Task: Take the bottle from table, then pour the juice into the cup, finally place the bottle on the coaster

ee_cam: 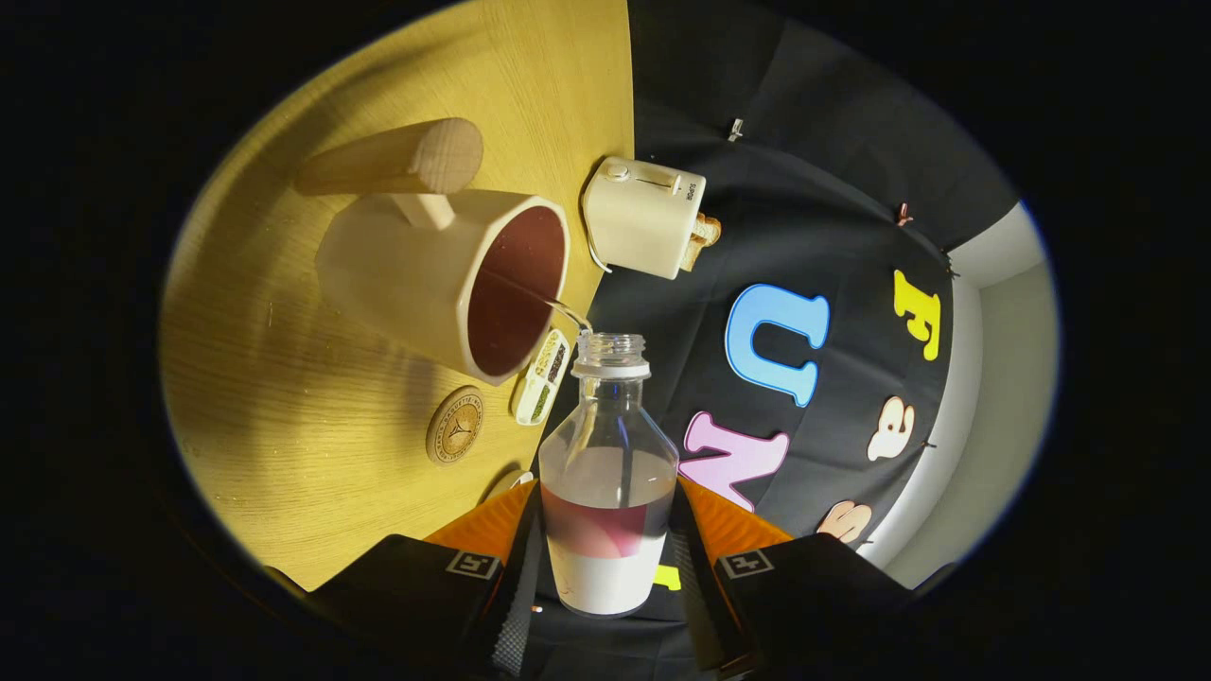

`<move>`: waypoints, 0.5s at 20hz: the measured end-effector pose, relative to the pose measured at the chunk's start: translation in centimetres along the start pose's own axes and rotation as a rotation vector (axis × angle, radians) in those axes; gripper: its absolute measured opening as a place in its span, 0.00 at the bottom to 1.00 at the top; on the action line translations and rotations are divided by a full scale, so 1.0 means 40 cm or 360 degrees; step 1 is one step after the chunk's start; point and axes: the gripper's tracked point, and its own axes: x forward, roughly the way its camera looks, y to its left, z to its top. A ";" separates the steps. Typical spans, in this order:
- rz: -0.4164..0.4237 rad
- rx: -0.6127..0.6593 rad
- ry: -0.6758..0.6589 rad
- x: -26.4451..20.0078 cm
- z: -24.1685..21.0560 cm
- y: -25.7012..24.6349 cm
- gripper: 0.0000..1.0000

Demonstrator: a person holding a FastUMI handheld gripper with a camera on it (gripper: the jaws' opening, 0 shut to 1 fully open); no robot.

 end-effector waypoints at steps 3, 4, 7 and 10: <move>-0.0007 -0.0019 -0.0006 0.000 -0.003 0.002 0.69; -0.0009 -0.0027 -0.0009 -0.003 -0.005 0.005 0.69; -0.0015 -0.0062 -0.0022 -0.002 -0.004 0.000 0.69; -0.0020 -0.0091 -0.0037 -0.004 -0.009 0.000 0.69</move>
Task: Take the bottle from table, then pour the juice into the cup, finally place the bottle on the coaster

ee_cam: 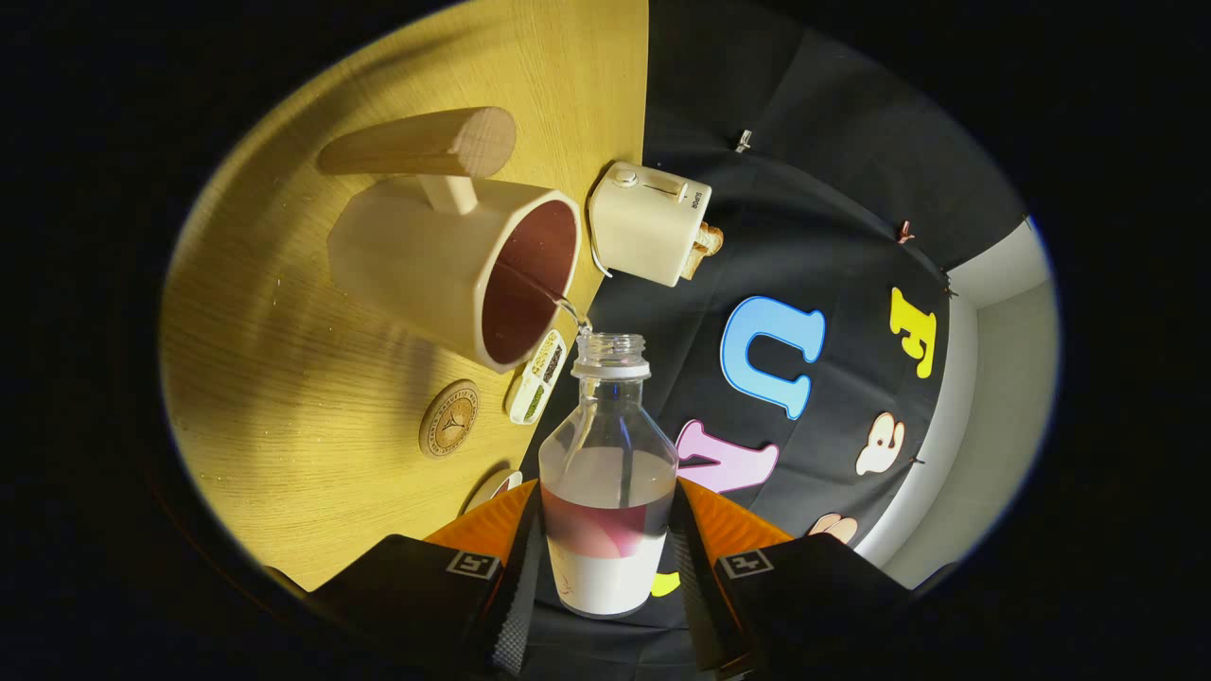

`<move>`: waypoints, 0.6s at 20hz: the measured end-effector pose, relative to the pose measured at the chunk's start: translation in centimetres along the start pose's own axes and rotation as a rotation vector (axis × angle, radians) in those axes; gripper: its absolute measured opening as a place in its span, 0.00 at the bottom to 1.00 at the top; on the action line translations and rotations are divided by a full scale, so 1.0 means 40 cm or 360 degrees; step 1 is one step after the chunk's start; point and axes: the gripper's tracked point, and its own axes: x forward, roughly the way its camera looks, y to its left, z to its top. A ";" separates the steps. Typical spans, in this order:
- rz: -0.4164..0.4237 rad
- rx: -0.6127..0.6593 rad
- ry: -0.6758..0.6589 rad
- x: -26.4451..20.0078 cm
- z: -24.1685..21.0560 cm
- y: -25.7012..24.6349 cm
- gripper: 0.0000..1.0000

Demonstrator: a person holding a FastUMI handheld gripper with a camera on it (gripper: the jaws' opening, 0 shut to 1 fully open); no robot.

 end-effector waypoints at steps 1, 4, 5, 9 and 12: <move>-0.0002 -0.0009 -0.0003 0.001 0.000 0.001 0.69; -0.0005 -0.0033 -0.0009 0.002 -0.011 0.003 0.69; -0.0006 -0.0040 -0.0011 0.008 -0.013 0.003 0.69; -0.0008 -0.0079 -0.0019 0.011 -0.027 0.004 0.69; -0.0012 -0.0092 -0.0026 0.006 -0.031 0.006 0.69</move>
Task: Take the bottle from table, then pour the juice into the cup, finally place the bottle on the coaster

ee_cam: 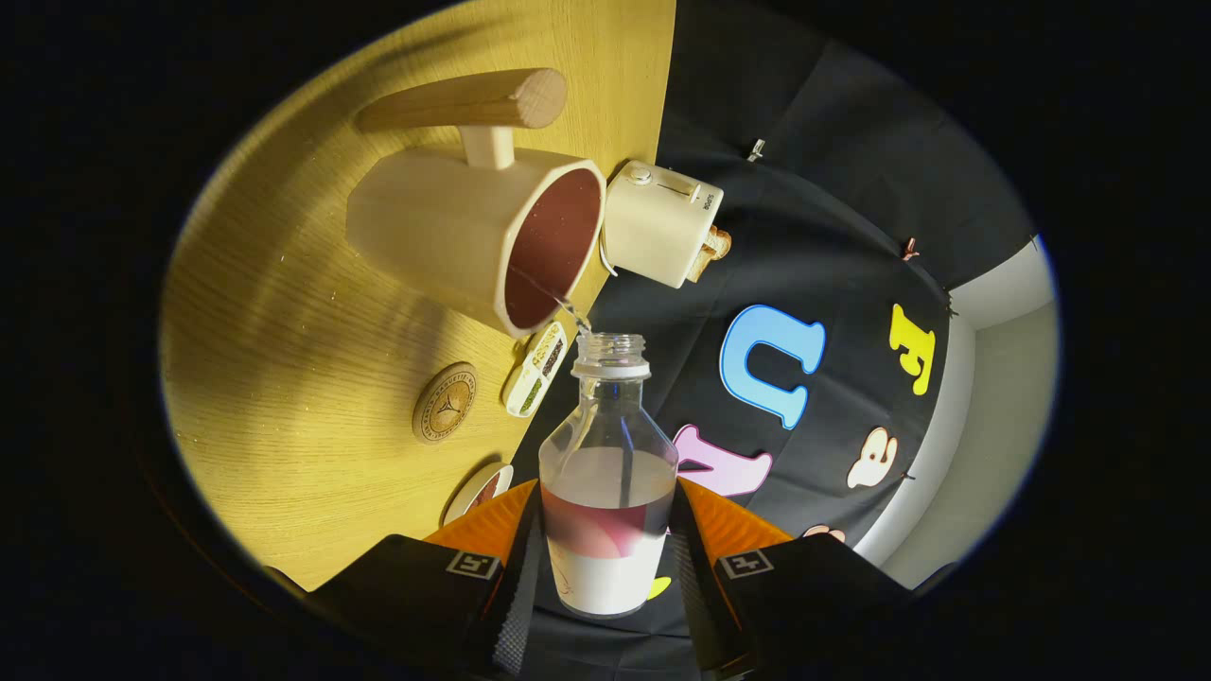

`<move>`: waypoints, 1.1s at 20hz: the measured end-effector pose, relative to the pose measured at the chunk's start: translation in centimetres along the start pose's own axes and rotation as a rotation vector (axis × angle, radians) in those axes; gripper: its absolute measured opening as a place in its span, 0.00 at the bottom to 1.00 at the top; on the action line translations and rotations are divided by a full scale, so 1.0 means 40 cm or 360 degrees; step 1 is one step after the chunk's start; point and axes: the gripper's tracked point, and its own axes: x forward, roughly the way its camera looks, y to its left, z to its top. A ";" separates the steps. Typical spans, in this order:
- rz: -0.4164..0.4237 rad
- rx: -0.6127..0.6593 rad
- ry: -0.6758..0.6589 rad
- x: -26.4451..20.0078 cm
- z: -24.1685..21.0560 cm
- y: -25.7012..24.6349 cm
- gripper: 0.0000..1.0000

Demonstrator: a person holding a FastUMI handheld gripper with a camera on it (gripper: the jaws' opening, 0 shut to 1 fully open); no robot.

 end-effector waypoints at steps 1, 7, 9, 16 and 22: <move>-0.0005 -0.0011 -0.0007 -0.002 0.005 0.001 0.69; -0.0027 -0.0064 -0.0063 -0.007 0.035 -0.006 0.69; -0.0036 -0.0080 -0.0076 -0.005 0.043 -0.009 0.69; -0.0049 -0.0101 -0.0053 0.012 0.041 -0.021 0.69; -0.0066 -0.0155 -0.0069 0.008 0.029 -0.016 0.69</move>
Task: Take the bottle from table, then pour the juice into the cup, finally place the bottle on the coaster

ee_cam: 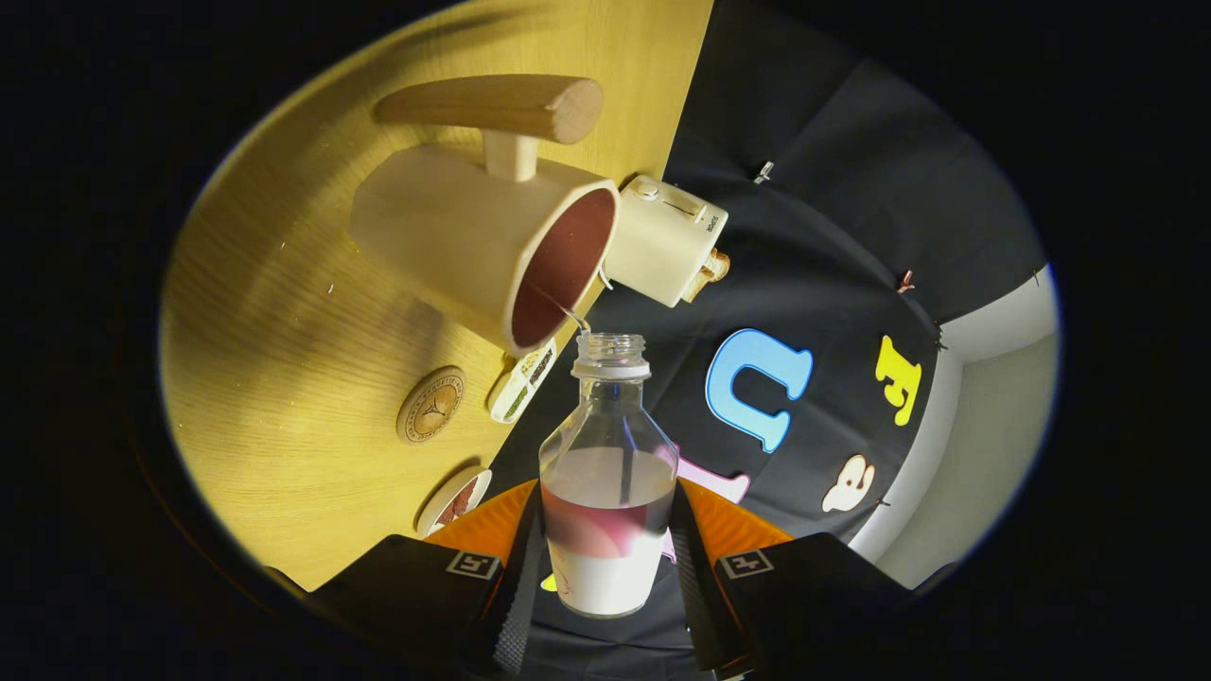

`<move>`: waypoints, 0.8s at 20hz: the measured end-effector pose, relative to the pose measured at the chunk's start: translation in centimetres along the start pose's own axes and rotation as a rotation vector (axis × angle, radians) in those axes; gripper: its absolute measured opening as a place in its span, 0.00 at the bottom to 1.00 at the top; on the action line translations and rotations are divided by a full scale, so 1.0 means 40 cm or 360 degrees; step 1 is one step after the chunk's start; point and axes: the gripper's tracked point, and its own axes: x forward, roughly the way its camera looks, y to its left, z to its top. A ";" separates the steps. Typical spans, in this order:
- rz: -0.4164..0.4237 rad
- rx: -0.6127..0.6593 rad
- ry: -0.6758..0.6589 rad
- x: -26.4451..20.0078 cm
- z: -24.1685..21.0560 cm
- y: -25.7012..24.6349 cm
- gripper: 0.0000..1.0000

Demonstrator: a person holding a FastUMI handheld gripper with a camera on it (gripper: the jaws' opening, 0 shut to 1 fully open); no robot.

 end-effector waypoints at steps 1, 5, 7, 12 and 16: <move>-0.0005 -0.0011 -0.0006 -0.002 -0.001 0.000 0.69; -0.0036 -0.0064 -0.0032 -0.006 -0.005 -0.008 0.69; -0.0056 -0.0091 -0.0052 -0.005 -0.003 -0.018 0.68; -0.0092 -0.0138 -0.0081 -0.003 -0.002 -0.038 0.69; -0.0116 -0.0169 -0.0102 0.005 -0.010 -0.055 0.69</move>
